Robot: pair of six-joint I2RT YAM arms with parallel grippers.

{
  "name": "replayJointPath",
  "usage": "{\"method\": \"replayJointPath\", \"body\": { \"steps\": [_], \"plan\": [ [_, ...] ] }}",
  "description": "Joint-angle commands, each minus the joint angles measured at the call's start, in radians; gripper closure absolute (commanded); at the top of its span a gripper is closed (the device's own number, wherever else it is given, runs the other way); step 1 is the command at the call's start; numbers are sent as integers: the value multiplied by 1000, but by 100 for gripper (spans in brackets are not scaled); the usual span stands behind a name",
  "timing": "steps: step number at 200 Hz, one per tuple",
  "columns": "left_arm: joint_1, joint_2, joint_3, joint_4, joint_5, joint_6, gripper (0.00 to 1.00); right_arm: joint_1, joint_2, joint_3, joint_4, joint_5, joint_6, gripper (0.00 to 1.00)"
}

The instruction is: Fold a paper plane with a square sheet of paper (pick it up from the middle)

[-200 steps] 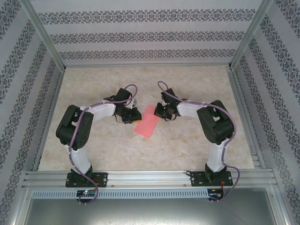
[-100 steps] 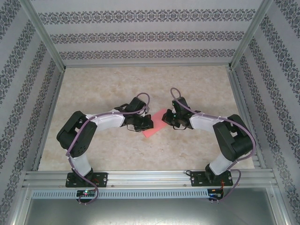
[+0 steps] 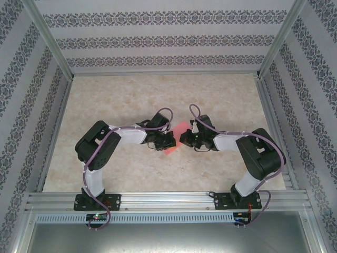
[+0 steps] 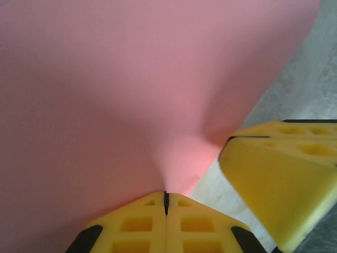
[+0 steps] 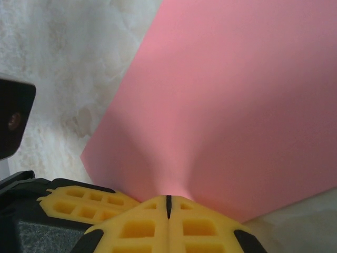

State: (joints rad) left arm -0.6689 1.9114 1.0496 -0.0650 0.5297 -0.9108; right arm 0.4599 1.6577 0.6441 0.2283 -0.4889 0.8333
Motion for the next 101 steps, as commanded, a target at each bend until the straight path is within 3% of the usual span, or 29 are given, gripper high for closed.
{"method": "replayJointPath", "body": {
  "steps": [1,55,101],
  "plan": [
    [-14,11,21,14,-6,-9,100,-6,28,1,30,-38,-27,100],
    [-6,5,32,-125,-71,59,100,-6,68,25,-8,-8,-29,100],
    [57,-62,-6,-203,-68,156,100,17,43,68,12,-36,14,100]
  ]
}}
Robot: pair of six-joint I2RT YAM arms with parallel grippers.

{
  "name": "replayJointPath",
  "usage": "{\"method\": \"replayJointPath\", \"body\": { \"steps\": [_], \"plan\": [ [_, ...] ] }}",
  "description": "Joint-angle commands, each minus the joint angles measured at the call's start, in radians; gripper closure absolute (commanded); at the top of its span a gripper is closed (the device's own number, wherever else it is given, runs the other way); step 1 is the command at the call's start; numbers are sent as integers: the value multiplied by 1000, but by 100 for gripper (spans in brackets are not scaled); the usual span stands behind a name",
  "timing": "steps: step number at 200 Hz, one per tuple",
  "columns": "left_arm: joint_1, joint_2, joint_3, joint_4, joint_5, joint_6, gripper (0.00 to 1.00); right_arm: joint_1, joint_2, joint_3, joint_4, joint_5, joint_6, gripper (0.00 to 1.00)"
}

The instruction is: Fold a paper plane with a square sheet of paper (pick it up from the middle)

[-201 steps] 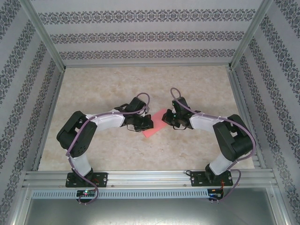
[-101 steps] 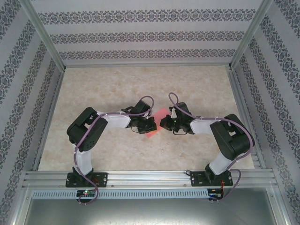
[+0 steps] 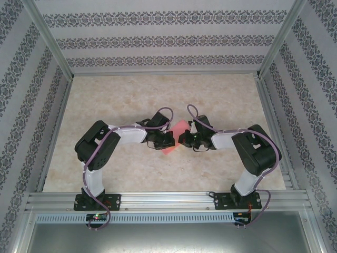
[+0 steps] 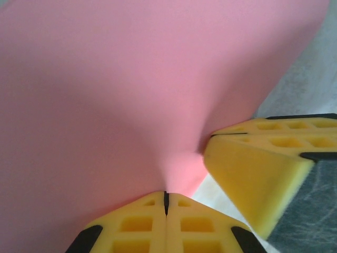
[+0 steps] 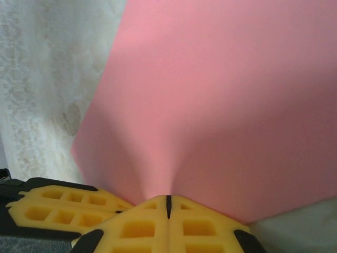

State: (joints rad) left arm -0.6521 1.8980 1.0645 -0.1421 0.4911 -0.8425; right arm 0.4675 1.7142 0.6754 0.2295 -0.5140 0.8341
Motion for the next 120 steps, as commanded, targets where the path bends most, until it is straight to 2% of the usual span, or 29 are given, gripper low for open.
{"method": "replayJointPath", "body": {
  "steps": [1,35,72,120],
  "plan": [
    [41,-51,-20,-128,-30,91,100,10,-16,37,10,-10,14,100],
    [60,-99,-15,-130,16,155,100,3,-23,96,-62,14,-34,100],
    [50,-96,-21,-5,116,83,100,26,-3,84,-22,-4,4,100],
    [11,-23,23,-22,93,66,100,22,-38,10,33,25,14,100]
  ]
}}
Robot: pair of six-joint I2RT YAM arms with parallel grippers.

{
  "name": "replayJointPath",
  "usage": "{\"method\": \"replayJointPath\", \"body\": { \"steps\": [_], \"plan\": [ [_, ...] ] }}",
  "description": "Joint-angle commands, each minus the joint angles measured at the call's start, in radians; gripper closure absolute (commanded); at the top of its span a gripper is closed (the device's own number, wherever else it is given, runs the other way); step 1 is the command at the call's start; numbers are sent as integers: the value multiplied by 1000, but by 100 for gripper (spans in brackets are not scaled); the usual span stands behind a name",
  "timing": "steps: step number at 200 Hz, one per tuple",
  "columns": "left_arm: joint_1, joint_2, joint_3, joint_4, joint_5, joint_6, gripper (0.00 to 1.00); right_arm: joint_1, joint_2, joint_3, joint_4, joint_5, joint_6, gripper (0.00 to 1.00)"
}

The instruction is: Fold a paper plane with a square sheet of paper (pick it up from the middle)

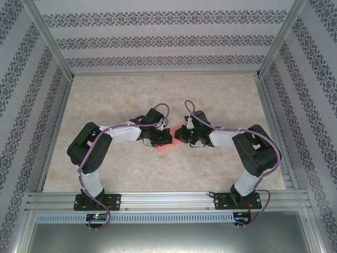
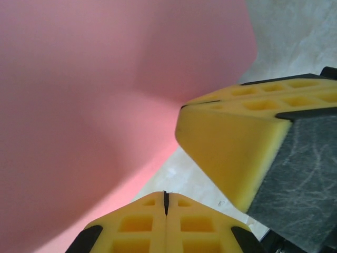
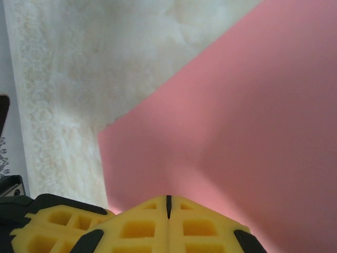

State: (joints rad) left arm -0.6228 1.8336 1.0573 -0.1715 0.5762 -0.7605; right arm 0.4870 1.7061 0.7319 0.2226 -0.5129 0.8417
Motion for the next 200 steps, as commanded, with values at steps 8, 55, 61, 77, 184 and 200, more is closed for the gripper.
{"method": "replayJointPath", "body": {
  "steps": [8,55,61,77,184,200],
  "plan": [
    [-18,52,36,10,7,-19,100,2,-39,-59,47,37,2,100],
    [-19,77,48,25,0,-34,100,1,-31,-58,58,22,-1,100],
    [-19,73,46,29,-3,-34,100,2,-27,-58,61,18,1,100],
    [-19,66,43,39,-17,-36,100,1,-15,-51,62,13,3,100],
    [-19,91,0,4,-47,-46,100,1,53,-49,61,-5,3,100],
    [-20,95,-10,-29,-53,-42,100,-6,57,-52,59,-7,-3,100]
  ]
}}
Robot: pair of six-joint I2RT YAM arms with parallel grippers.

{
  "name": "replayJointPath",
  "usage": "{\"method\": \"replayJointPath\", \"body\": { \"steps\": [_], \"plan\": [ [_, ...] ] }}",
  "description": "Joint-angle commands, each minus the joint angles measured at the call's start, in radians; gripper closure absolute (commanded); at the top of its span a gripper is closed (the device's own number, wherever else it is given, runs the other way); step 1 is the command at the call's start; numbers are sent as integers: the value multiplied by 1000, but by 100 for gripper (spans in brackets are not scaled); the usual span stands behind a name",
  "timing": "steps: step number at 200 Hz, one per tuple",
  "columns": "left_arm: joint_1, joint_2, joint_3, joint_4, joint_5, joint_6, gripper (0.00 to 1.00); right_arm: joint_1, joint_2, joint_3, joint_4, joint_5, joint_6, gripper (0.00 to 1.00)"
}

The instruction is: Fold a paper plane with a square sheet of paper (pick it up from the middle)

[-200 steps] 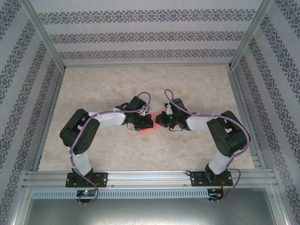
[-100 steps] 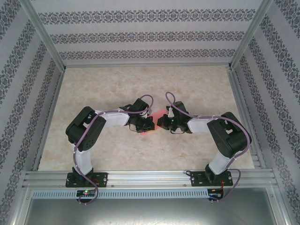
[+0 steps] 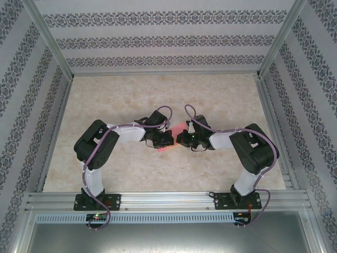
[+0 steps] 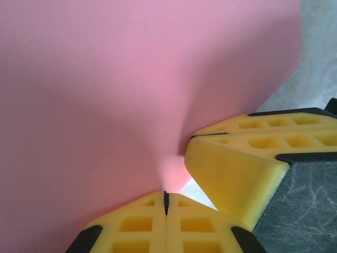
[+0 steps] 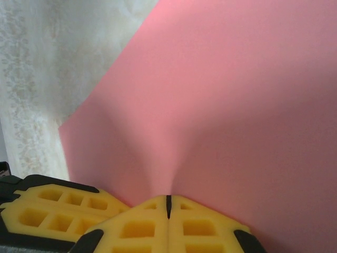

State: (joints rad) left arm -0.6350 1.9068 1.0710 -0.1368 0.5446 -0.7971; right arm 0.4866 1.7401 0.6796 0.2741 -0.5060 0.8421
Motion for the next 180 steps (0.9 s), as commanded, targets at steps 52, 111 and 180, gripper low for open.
{"method": "replayJointPath", "body": {
  "steps": [52,111,180],
  "plan": [
    [-5,20,-37,-144,-66,8,100,-65,18,-1,-19,-18,-43,100],
    [11,13,-53,-164,-71,16,100,-221,9,-67,-51,80,-61,100],
    [61,-9,-54,-174,-37,103,100,-300,-154,-94,-47,97,-75,100]
  ]
}}
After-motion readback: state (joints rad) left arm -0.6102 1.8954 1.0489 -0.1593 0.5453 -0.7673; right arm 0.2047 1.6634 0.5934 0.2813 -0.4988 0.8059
